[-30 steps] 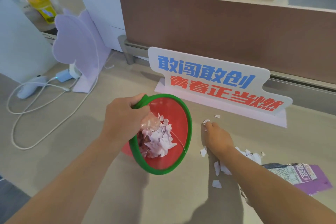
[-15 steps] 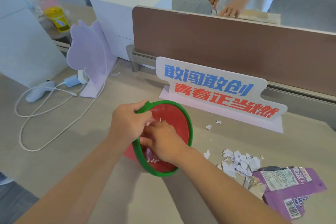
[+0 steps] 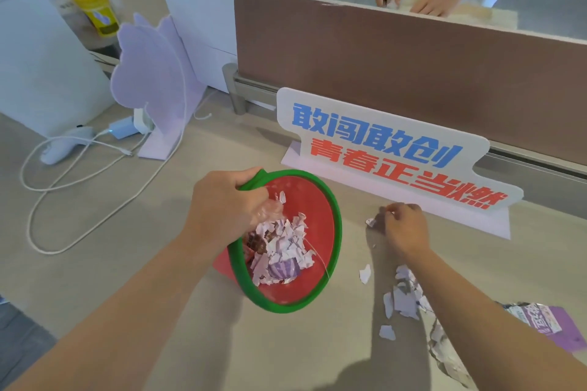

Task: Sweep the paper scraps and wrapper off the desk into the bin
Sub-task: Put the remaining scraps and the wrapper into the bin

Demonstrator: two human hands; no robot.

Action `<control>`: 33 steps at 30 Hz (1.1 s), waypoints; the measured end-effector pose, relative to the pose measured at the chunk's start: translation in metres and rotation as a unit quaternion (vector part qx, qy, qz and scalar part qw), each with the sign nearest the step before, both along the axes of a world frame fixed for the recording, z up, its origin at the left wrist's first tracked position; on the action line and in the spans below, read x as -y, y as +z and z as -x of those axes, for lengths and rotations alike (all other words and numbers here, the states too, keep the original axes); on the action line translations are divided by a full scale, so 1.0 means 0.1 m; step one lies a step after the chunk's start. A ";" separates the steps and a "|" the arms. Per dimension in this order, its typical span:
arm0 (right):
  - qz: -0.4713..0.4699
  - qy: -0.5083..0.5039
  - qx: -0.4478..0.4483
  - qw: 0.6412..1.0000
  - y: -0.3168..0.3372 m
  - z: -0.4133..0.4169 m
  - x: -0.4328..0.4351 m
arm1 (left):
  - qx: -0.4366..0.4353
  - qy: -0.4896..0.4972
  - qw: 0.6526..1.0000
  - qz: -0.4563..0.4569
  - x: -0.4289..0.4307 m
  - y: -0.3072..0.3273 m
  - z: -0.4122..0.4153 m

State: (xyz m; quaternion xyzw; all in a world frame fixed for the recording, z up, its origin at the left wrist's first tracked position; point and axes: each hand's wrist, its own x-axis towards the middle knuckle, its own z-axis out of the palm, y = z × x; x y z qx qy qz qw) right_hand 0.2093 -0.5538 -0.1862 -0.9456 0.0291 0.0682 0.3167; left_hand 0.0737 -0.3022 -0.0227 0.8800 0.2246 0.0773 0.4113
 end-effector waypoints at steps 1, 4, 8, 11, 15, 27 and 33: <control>0.017 0.015 -0.005 1.000 -0.08 -0.08 0.03 | 0.001 0.013 1.000 0.008 0.00 -0.01 -0.01; 0.022 0.090 -0.020 0.996 -0.19 -0.23 -0.03 | -0.018 0.025 0.999 0.009 0.00 -0.02 -0.04; 0.032 0.223 -0.028 0.974 -0.16 -0.11 -0.11 | -0.025 0.028 0.999 0.008 0.01 -0.02 -0.05; 0.047 0.286 -0.018 0.957 -0.12 0.09 0.00 | -0.018 0.023 1.000 0.008 0.03 -0.01 -0.05; 0.025 0.313 -0.033 0.949 -0.05 0.41 0.15 | -0.022 0.022 0.999 -0.008 0.04 -0.01 -0.04; 0.070 0.199 -0.042 0.977 0.00 1.03 0.06 | -0.006 0.002 1.000 0.007 0.19 0.02 0.10; -0.146 0.064 0.138 0.977 0.76 1.24 -0.42 | 0.014 -0.014 0.999 0.043 0.26 0.05 0.14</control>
